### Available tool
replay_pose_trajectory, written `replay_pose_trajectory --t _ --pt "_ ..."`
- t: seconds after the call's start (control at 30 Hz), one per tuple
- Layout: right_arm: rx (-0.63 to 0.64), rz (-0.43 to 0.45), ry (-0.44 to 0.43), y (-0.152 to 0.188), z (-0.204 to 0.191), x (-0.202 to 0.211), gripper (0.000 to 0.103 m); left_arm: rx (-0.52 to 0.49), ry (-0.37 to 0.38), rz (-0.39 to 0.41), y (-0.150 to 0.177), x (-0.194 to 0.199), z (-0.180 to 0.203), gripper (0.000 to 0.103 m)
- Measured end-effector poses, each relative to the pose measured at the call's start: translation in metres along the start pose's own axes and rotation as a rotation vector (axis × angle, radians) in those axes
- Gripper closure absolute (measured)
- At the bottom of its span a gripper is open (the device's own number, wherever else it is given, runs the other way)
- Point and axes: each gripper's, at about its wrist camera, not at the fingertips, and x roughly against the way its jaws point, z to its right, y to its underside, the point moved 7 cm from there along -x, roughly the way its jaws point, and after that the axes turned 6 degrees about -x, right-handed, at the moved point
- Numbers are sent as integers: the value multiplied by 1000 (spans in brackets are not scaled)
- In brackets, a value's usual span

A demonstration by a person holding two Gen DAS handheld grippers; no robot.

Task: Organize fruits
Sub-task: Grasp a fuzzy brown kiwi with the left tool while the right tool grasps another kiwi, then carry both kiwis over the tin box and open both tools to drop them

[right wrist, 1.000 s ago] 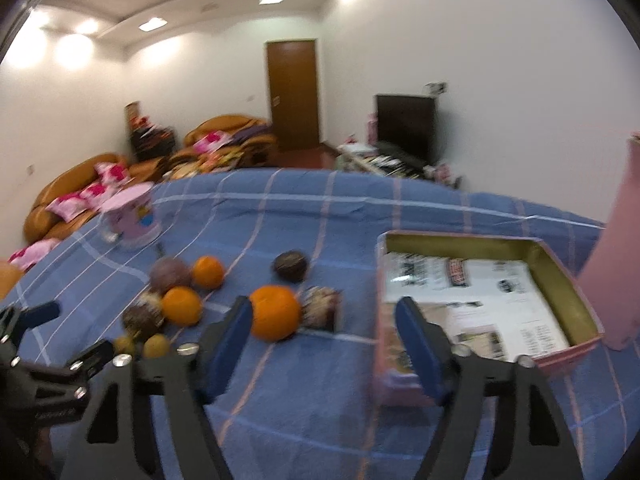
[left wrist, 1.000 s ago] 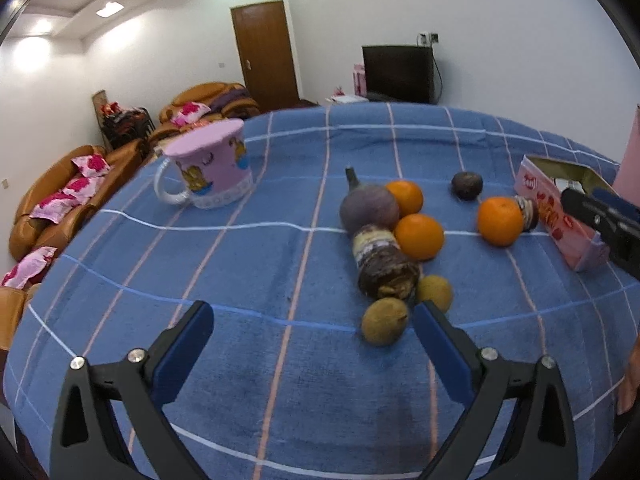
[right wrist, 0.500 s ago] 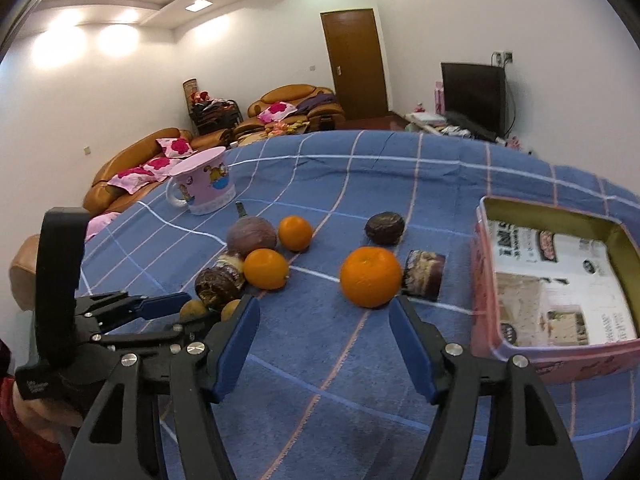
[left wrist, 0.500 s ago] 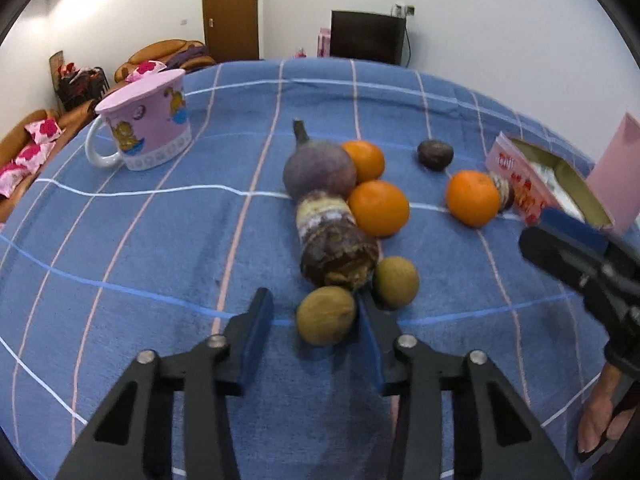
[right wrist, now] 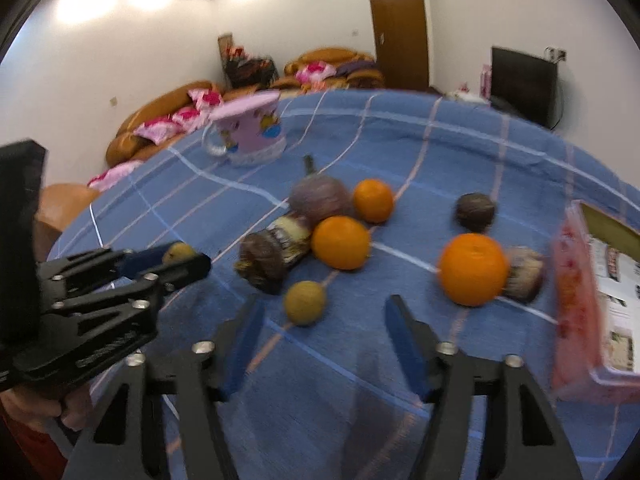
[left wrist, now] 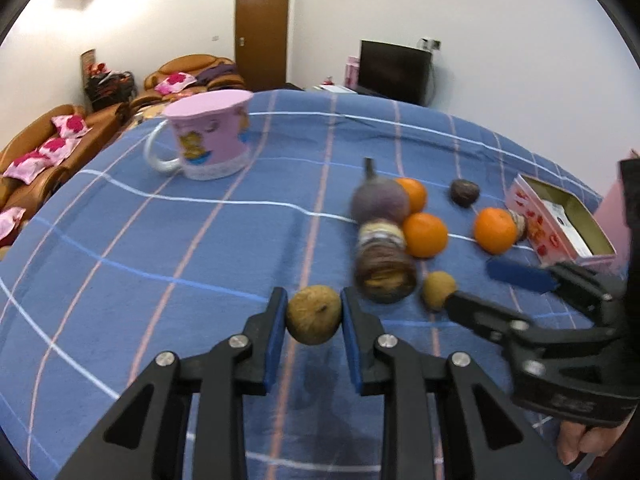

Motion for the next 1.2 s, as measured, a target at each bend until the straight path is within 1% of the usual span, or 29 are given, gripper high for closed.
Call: replay_pose_trajectory --t 0.03,0.07,0.1,0.17,0.2,0.23,0.33,0.4,0.5,0.6,0.67,0.77,0.87,1.03,1.2 --pt "4 -26 2 1 -3 -8 53 7 -9 -1 0 1 -4 75" --pt "12 -58 11 4 -5 -17 55 11 -18 -2 1 2 -8 75" --pt "25 -68 22 4 -8 -20 57 13 -23 -1 2 2 -10 75" --pt "51 -51 20 3 -12 -17 70 18 -31 2 2 4 -12 75" --pt "57 -62 25 5 -12 -19 74 20 -34 6 1 4 -11 75" --pt "57 -70 36 6 -11 -20 75 22 -35 11 1 6 -11 75" --pt "40 -60 39 7 -3 -15 75 18 -44 25 -3 8 -3 75" --pt "13 -31 27 5 4 -6 75 10 -53 39 -8 10 6 75" --pt "-27 58 24 -8 17 21 75 -16 -65 69 -20 13 26 75" --pt "-60 163 54 -20 39 54 75 -70 -79 116 -35 17 53 75" --pt "-85 228 89 -25 58 74 75 -95 -63 146 -45 20 74 75" --pt "-128 293 142 -28 91 99 75 -124 -27 182 -59 20 108 75" --pt "-158 329 211 -26 125 118 75 -167 -3 215 -72 18 147 75" --pt "-225 350 301 -20 177 140 75 -226 53 250 -89 15 203 75" --pt "-277 357 374 -13 221 156 75 -253 95 255 -95 8 243 75"
